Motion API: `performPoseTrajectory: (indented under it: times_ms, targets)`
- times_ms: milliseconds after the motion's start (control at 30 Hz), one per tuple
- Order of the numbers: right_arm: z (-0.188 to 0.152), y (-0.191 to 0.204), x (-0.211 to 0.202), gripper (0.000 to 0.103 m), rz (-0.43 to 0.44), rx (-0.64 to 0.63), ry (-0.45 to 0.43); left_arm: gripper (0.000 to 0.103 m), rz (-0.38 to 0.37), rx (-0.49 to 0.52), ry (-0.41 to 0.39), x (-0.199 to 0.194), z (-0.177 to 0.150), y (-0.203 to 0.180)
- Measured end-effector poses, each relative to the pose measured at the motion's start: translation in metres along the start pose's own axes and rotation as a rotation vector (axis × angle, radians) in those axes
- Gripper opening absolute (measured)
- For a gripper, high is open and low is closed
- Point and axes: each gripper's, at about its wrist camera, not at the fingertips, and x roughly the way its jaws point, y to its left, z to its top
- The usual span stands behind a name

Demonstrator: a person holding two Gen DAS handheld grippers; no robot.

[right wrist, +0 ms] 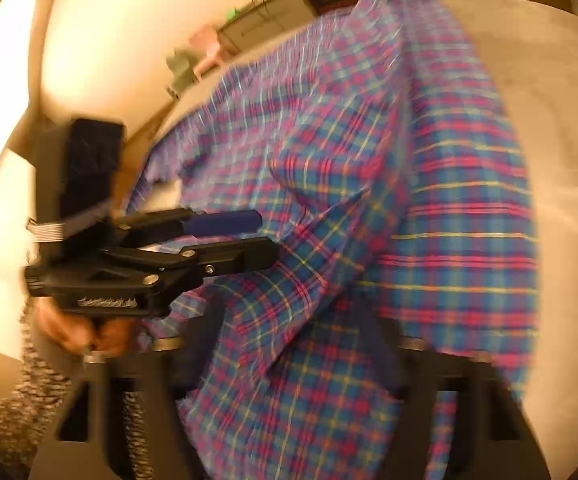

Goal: Fold clothes

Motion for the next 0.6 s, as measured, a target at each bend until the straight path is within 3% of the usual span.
performPoseTrajectory:
  times_ms: [67,100,133,267,333,367,400,467,500,567,600]
  targets:
    - [-0.001,0.005,0.003,0.004,-0.031,-0.026,-0.032,0.056,-0.026,-0.034,-0.05,-0.014,0.002,0.006]
    - [-0.001,0.004,-0.007,0.002,0.007,-0.008,-0.06,0.056,-0.039,-0.05,-0.079,-0.021,0.003,0.009]
    - [-0.001,0.002,-0.02,0.002,0.054,0.017,-0.09,0.056,-0.053,-0.067,-0.108,-0.028,0.004,0.012]
    - [-0.007,-0.027,-0.074,0.002,0.397,0.208,-0.164,0.056,-0.105,-0.097,-0.184,-0.045,0.005,0.016]
    - [-0.015,-0.051,-0.085,0.002,0.475,0.294,-0.167,0.056,-0.12,-0.076,-0.195,-0.044,0.007,0.008]
    - [-0.021,-0.063,-0.086,0.003,0.475,0.329,-0.16,0.056,-0.128,-0.057,-0.194,-0.041,0.006,0.002]
    - [-0.025,-0.072,-0.081,0.004,0.455,0.35,-0.138,0.056,-0.139,-0.036,-0.189,-0.037,0.005,-0.004]
    - [-0.036,-0.091,-0.06,0.015,0.313,0.379,-0.02,0.056,-0.155,0.001,-0.176,-0.03,0.002,-0.016]
    - [-0.039,-0.09,-0.055,0.038,0.212,0.336,0.01,0.056,-0.157,0.015,-0.165,-0.028,-0.001,-0.022]
    - [-0.043,-0.086,-0.047,0.04,0.003,0.234,0.06,0.056,-0.147,0.045,-0.148,-0.021,-0.005,-0.035]
    - [-0.04,-0.079,-0.055,0.041,-0.073,0.178,0.025,0.056,-0.144,0.059,-0.141,-0.019,-0.007,-0.039]
